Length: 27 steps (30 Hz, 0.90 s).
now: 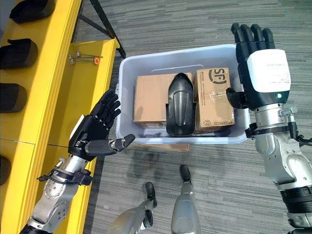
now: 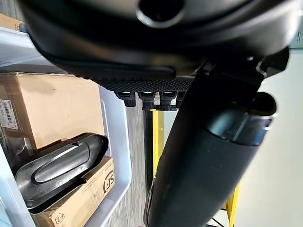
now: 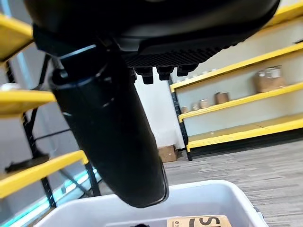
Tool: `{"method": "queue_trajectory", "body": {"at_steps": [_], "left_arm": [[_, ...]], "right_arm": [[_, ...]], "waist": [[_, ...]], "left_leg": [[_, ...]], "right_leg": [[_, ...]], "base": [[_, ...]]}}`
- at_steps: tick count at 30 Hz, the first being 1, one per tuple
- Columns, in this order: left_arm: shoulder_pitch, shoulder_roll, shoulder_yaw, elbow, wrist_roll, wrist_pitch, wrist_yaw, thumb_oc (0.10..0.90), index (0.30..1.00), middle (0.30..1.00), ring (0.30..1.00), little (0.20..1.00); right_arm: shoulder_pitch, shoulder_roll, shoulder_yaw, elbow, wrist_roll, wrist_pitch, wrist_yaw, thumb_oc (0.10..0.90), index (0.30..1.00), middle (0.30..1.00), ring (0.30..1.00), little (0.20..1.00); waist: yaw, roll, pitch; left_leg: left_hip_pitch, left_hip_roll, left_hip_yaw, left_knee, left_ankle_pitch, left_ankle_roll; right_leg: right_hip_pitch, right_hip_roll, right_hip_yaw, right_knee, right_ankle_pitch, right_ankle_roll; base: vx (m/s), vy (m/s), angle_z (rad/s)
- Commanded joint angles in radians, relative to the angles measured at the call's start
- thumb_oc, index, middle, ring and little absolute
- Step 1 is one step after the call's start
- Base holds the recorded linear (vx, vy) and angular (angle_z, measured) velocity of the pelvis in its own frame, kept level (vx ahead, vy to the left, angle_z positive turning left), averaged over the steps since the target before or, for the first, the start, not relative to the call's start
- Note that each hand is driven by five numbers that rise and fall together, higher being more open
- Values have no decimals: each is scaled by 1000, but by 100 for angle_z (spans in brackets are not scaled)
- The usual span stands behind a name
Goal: Move parts from the plastic box to the shelf.
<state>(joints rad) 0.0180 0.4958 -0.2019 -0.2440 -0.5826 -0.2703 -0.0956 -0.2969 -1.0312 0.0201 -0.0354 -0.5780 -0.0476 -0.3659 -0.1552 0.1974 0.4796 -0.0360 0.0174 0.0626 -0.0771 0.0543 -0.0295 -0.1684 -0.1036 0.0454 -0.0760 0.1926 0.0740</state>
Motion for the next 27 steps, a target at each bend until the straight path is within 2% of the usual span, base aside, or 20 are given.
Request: {"method": "queue_trajectory", "body": {"at_steps": [1, 4, 6, 9, 12, 14, 15, 19, 22, 25, 27], "left_arm": [[2, 53, 34, -87, -17, -147, -14, 900, 1000, 1000, 1000, 1000], [-8, 56, 28, -81, -13, -145, -8, 900, 1000, 1000, 1000, 1000], [-7, 58, 27, -80, -14, -148, -9, 900, 1000, 1000, 1000, 1000], [-11, 58, 24, -75, -15, -149, -10, 900, 1000, 1000, 1000, 1000], [-8, 54, 23, -73, -10, -149, -4, 900, 1000, 1000, 1000, 1000], [-5, 52, 24, -76, -7, -151, 2, 900, 1000, 1000, 1000, 1000], [2, 45, 27, -83, -7, -151, 4, 900, 1000, 1000, 1000, 1000], [12, 33, 33, -96, -14, -150, 3, 900, 1000, 1000, 1000, 1000], [10, 29, 29, -102, -17, -144, 9, 900, 1000, 1000, 1000, 1000], [5, 28, 28, -95, -20, -149, 7, 900, 1000, 1000, 1000, 1000], [0, 22, 24, -97, -19, -145, 17, 900, 1000, 1000, 1000, 1000]], "right_arm": [[-118, -69, 6, -44, -20, -47, -44, 900, 1000, 1000, 1000, 1000], [-138, -78, 32, -47, -41, -57, -19, 900, 1000, 1000, 1000, 1000], [-152, -90, 50, -57, -35, -87, 19, 900, 1000, 1000, 1000, 1000], [-163, -102, 74, -65, -32, -62, 20, 900, 1000, 1000, 1000, 1000], [-155, -64, 66, -35, 48, 56, -90, 900, 1000, 1000, 1000, 1000], [-136, -21, 34, -8, 90, 73, -172, 900, 1000, 1000, 1000, 1000], [-102, 34, -19, 17, 99, 85, -269, 900, 1000, 1000, 1000, 1000], [-54, 111, -128, 32, 150, 73, -313, 900, 1000, 1000, 1000, 1000], [-48, 122, -150, 28, 207, 61, -284, 900, 1000, 1000, 1000, 1000], [-48, 123, -151, 21, 188, 30, -233, 900, 1000, 1000, 1000, 1000], [-57, 121, -123, -3, 226, -13, -133, 900, 1000, 1000, 1000, 1000]], "waist": [[16, -73, -90], [18, -74, -87], [19, -75, -85], [20, -76, -81], [16, -76, -79], [11, -75, -77], [6, -69, -75], [-4, -53, -72], [-8, -47, -74], [-11, -43, -74], [-15, -41, -76]], "left_leg": [[-4, 166, 55, 105, -97, -67], [-6, 167, 55, 104, -95, -66], [-9, 167, 56, 107, -97, -66], [-13, 167, 55, 107, -96, -65], [-13, 168, 59, 105, -94, -63], [-10, 167, 60, 104, -96, -63], [-7, 164, 64, 103, -98, -59], [2, 156, 66, 103, -105, -54], [7, 154, 65, 101, -105, -55], [9, 152, 67, 96, -103, -56], [13, 151, 68, 90, -99, -57]], "right_leg": [[-74, -76, -23, 244, -242, 5], [-78, -76, -23, 245, -241, 6], [-79, -76, -23, 247, -244, 6], [-82, -76, -22, 249, -243, 6], [-82, -72, -20, 248, -243, 4], [-82, -72, -18, 247, -242, 4], [-82, -72, -15, 246, -241, 4], [-77, -77, -7, 242, -239, 5], [-73, -78, -2, 235, -237, 6], [-74, -80, 2, 231, -234, 7], [-74, -81, 6, 230, -233, 8]], "base": [[0, 0, 0], [0, 0, 0], [0, 0, 0], [-2, -5, 1], [0, 0, 0], [-2, 16, 0], [-2, 39, 0], [17, 56, -4], [15, 35, -6], [6, 38, -6], [4, 36, -7]]}}
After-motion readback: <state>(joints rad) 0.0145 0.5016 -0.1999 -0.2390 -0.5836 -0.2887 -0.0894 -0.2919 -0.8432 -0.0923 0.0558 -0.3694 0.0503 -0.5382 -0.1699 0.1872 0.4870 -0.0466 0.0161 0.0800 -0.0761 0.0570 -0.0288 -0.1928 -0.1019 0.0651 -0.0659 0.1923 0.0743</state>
